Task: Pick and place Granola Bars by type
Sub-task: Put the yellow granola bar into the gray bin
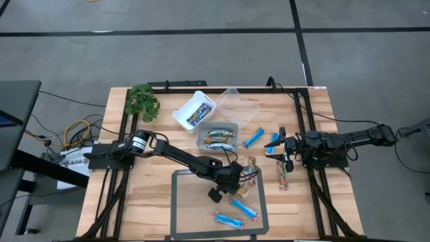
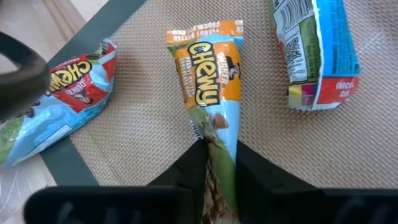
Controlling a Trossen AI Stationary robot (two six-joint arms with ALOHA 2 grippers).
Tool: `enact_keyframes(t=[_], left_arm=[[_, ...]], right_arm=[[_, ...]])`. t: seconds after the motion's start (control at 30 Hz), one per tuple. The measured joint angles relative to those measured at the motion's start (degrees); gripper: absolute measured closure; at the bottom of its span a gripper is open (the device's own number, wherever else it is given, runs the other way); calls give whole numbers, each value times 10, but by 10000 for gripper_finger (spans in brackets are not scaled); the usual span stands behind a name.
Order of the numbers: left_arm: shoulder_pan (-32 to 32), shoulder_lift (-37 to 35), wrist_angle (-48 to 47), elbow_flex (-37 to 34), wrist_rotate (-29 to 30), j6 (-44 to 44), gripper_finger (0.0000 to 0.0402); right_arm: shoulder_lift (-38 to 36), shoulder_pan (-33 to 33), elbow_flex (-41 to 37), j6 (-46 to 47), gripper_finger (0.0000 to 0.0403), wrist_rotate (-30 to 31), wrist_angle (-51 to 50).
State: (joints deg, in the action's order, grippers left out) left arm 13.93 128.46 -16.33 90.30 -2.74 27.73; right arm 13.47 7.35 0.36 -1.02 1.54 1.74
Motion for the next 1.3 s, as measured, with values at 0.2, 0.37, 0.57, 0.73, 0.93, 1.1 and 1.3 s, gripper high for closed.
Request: enact_keyframes(t=[0.2, 0.37, 0.57, 0.73, 0.93, 1.1, 1.3], left_arm=[[0, -13, 0, -3, 3, 0, 351], [0, -44, 5, -2, 7, 0, 352], [-10, -90, -13, -2, 32, 4, 357], [-42, -132, -65, -1, 89, 7, 358], [-100, -175, -141, -1, 120, -27, 358], [-152, -188, -205, -1, 123, -63, 358], [-201, -185, -235, -11, 106, -107, 358]], right_arm=[[0, 0, 0, 0, 212, 0, 0], [0, 0, 0, 0, 212, 0, 0], [0, 0, 0, 0, 212, 0, 0], [0, 0, 0, 0, 212, 0, 0], [0, 0, 0, 0, 212, 0, 0], [0, 0, 0, 0, 212, 0, 0], [0, 0, 0, 0, 212, 0, 0]])
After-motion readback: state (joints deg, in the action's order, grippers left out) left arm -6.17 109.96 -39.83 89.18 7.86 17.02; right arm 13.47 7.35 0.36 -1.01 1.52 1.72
